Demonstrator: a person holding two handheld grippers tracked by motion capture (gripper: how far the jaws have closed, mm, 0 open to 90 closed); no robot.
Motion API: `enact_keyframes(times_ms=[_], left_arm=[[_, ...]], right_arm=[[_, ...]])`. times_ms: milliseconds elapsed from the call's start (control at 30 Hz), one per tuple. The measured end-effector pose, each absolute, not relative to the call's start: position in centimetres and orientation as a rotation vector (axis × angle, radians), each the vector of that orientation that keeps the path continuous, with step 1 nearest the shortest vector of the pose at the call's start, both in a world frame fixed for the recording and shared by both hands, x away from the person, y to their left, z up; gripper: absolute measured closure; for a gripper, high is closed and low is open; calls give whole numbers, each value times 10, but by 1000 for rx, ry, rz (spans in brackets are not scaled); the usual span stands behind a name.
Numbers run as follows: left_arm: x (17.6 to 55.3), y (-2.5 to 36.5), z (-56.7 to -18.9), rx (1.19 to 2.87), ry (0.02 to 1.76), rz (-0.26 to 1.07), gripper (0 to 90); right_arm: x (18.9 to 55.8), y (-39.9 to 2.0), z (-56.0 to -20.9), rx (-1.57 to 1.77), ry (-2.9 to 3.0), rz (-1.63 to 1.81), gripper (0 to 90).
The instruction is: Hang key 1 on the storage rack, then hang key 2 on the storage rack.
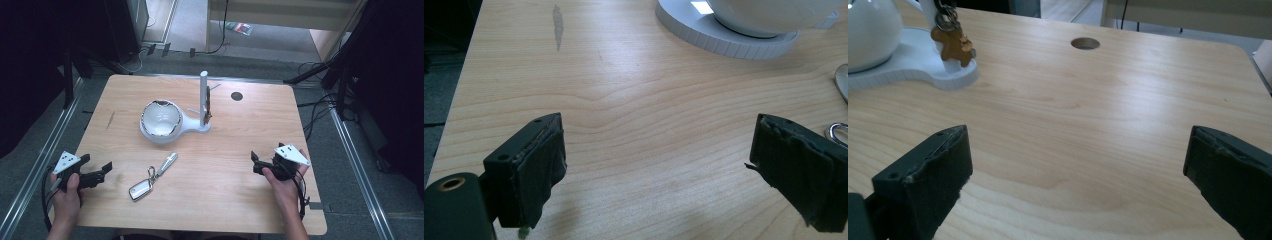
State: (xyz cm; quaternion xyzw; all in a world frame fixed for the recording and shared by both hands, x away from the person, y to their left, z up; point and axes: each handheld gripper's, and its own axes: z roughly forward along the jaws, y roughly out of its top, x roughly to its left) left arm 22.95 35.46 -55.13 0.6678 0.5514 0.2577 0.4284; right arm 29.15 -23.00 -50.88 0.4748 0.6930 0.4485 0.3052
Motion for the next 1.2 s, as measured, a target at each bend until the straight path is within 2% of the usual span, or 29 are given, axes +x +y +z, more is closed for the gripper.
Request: enact_keyframes(times_ms=[833,1200], left_arm=[[230,355,-551,1668,1371,634,82],[229,351,-549,1703,1352,674,82]], right_arm=[[237,-309,-535,1372,1758,1106,0],[237,-306,-541,1356,1781,1109,0]])
